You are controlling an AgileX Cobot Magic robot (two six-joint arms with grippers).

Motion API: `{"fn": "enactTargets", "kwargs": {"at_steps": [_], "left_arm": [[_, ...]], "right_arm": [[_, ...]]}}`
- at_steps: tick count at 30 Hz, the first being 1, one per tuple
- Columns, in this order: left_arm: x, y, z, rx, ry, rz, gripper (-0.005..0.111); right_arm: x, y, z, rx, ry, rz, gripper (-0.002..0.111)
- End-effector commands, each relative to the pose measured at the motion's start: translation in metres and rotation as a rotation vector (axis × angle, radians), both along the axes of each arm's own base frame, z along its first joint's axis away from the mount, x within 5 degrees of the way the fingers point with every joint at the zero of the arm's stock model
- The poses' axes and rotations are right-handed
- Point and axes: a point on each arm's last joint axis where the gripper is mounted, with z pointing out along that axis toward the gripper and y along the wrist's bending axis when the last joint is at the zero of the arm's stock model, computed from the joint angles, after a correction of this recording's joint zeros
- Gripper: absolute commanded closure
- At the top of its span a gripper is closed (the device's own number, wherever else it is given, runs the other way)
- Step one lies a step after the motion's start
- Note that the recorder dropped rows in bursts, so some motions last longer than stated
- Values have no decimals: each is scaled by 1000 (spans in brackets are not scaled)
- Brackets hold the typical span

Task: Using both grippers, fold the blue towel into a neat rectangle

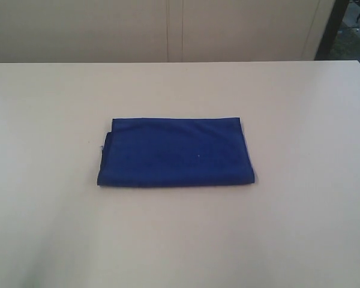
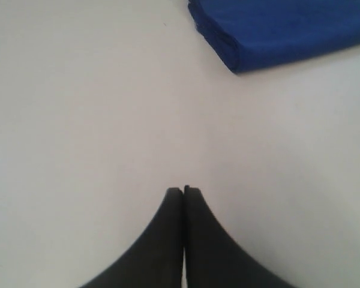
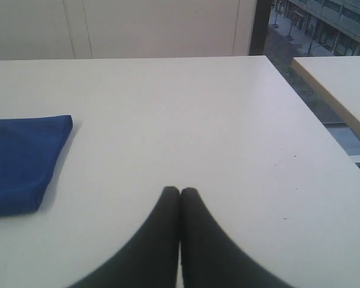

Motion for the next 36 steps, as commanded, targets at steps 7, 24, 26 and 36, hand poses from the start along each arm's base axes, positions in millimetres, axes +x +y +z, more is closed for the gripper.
{"fn": "enactTargets", "kwargs": {"at_steps": [7, 24, 26, 36], "left_arm": [[0, 0, 0, -9, -8, 7, 107], [-4, 1, 5, -25, -105, 8, 107], [-4, 1, 5, -25, -105, 8, 107], [-3, 2, 5, -23, -103, 37, 107]], "right_arm": [[0, 0, 0, -16, -6, -3, 108], [-6, 0, 3, -24, -61, -5, 108], [-6, 0, 3, -24, -61, -5, 108], [-6, 0, 2, -23, -52, -6, 108]]}}
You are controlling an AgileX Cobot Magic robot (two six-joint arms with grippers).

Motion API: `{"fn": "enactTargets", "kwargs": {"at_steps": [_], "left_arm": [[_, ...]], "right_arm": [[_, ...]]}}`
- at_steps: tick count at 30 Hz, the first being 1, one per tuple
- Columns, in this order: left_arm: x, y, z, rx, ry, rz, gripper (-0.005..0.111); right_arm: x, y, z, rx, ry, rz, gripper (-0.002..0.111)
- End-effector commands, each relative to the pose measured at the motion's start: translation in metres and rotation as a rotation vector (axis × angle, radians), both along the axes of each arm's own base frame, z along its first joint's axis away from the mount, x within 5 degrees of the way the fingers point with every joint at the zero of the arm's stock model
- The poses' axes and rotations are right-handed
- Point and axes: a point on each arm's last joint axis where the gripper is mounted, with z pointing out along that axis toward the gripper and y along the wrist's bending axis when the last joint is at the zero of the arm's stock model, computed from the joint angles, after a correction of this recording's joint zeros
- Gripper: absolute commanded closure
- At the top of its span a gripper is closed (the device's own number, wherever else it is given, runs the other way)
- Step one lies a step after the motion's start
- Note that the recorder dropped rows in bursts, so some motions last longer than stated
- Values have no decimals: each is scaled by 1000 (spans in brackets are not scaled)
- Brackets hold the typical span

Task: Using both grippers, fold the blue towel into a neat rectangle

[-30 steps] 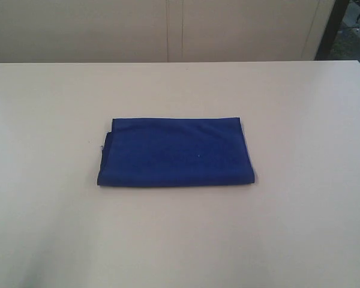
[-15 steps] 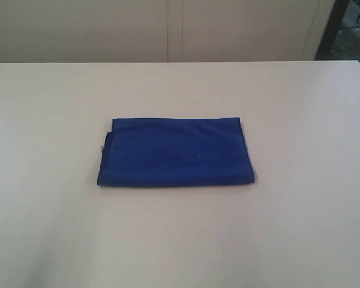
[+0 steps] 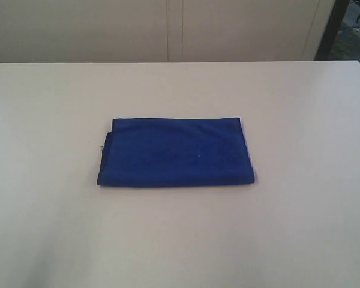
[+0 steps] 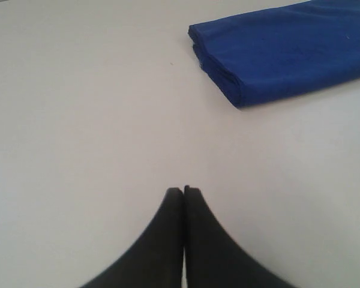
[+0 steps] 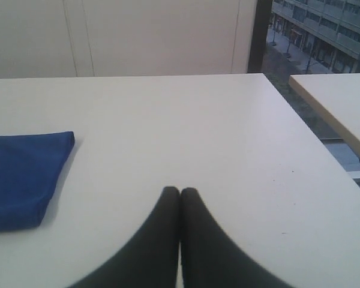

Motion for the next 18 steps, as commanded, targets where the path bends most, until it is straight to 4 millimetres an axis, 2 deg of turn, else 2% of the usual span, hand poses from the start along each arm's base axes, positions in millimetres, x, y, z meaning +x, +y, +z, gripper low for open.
{"fn": "enactTargets", "kwargs": {"at_steps": [1, 14, 16, 18], "left_arm": [[1, 1, -1, -7, 1, 36, 107], [1, 2, -1, -7, 1, 54, 107], [1, 4, -2, 32, -4, 58, 107], [2, 9, -6, 150, -13, 70, 107]], "right_arm": [[0, 0, -1, -14, 6, -5, 108], [-1, -1, -3, -11, 25, -8, 108], [-1, -1, -3, -11, 25, -8, 108], [-1, -1, -3, -11, 25, -8, 108]]}}
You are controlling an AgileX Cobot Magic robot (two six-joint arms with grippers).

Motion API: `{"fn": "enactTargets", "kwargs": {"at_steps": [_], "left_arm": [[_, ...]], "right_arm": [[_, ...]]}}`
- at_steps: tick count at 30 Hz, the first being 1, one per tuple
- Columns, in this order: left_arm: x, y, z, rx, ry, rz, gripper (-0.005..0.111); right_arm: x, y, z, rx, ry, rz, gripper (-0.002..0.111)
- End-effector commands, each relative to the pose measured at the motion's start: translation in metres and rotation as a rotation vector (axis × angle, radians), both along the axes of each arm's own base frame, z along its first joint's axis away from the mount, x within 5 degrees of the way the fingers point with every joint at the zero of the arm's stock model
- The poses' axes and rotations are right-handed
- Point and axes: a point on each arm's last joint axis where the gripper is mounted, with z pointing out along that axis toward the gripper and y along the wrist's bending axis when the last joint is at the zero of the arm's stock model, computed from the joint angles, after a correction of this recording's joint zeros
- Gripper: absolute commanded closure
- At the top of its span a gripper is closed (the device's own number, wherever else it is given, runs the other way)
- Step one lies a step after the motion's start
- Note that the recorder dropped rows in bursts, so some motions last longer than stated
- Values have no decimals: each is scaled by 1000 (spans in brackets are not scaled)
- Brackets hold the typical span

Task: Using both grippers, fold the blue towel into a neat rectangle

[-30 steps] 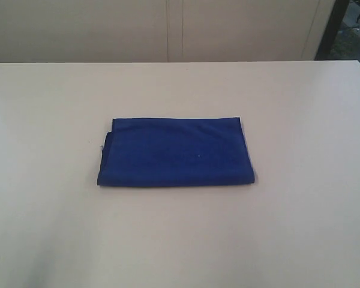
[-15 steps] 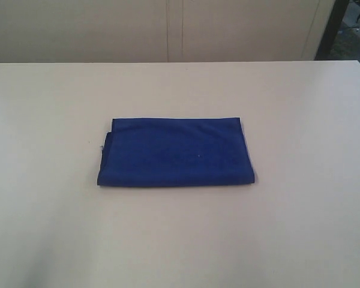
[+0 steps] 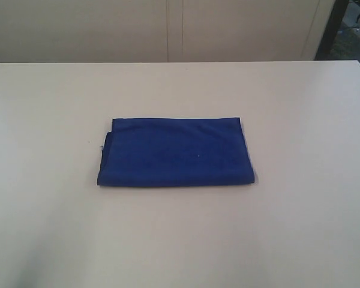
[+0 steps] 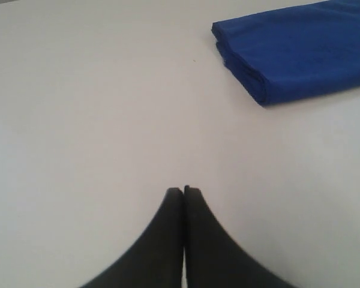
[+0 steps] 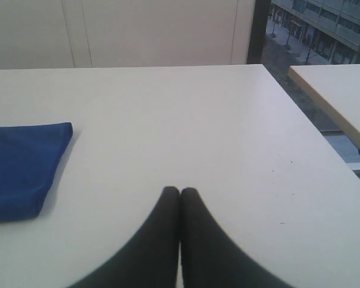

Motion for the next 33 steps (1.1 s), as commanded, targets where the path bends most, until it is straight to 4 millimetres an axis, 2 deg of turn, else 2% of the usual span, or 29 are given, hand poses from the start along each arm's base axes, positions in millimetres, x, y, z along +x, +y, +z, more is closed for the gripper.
{"fn": "enactTargets", "kwargs": {"at_steps": [1, 2, 8, 20, 33], "left_arm": [[1, 6, -10, 138, 5, 14, 107], [1, 6, -14, 141, 15, 13, 107], [5, 7, -6, 123, -80, 35, 107], [4, 6, -6, -76, -36, 103, 107], [4, 6, -6, -98, -31, 114, 107]], "right_arm": [[0, 0, -1, -15, 1, -4, 108], [0, 0, -1, -15, 1, -4, 108], [0, 0, -1, -15, 1, -4, 108], [0, 0, -1, 2, -3, -8, 108], [0, 0, -1, 2, -3, -8, 108]]}}
